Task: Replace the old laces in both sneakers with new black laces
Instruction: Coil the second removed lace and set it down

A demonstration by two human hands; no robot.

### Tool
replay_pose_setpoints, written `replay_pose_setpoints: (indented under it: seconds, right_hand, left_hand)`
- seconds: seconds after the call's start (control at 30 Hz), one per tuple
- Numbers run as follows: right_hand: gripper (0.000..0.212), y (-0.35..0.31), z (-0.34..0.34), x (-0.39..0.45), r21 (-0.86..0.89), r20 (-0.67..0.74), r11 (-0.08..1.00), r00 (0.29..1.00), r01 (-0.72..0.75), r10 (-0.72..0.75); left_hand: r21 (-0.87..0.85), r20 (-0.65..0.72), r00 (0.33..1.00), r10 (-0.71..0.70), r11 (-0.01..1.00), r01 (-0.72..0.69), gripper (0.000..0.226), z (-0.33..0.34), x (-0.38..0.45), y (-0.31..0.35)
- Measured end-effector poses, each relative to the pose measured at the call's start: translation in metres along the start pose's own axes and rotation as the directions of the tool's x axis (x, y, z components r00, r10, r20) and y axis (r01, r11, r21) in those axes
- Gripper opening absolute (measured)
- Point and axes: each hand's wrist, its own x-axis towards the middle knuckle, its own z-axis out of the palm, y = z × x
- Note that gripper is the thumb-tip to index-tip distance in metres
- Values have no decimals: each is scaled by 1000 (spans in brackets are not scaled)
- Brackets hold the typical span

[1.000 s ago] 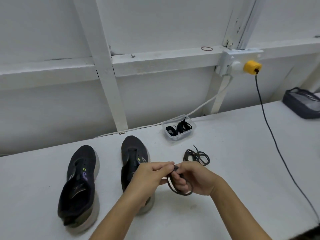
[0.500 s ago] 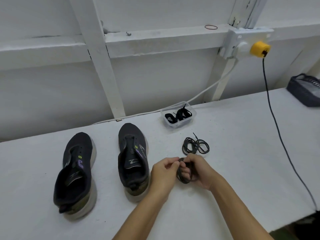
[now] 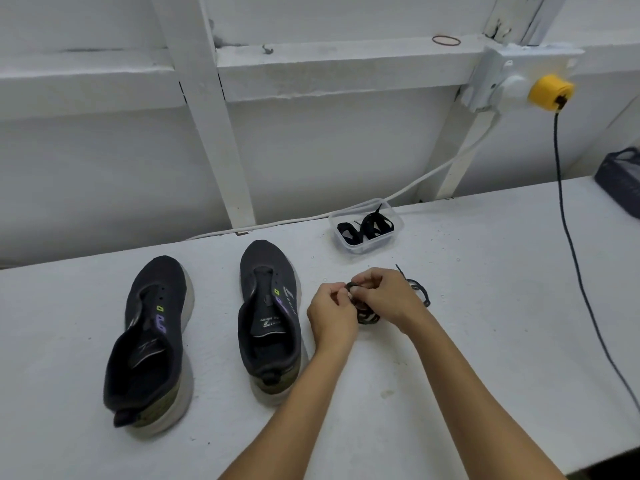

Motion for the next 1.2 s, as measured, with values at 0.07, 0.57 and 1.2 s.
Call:
replay_pose_setpoints:
  seconds: [0.07, 0.57, 1.2]
  right_hand:
    - [13, 0, 3, 4, -100, -72, 992, 993, 81, -89]
    - [41, 13, 15, 6, -693, -256, 701, 853, 165, -454]
    - [14, -26, 4, -35, -327, -291, 862, 826, 389, -483]
  left_hand:
    - [60, -20, 1000, -2, 998, 4, 16, 4, 4, 3]
    - [344, 17, 989, 150, 927, -147, 26, 1, 9, -7]
    - [1, 21, 909, 417, 909, -417, 22, -63, -27, 67]
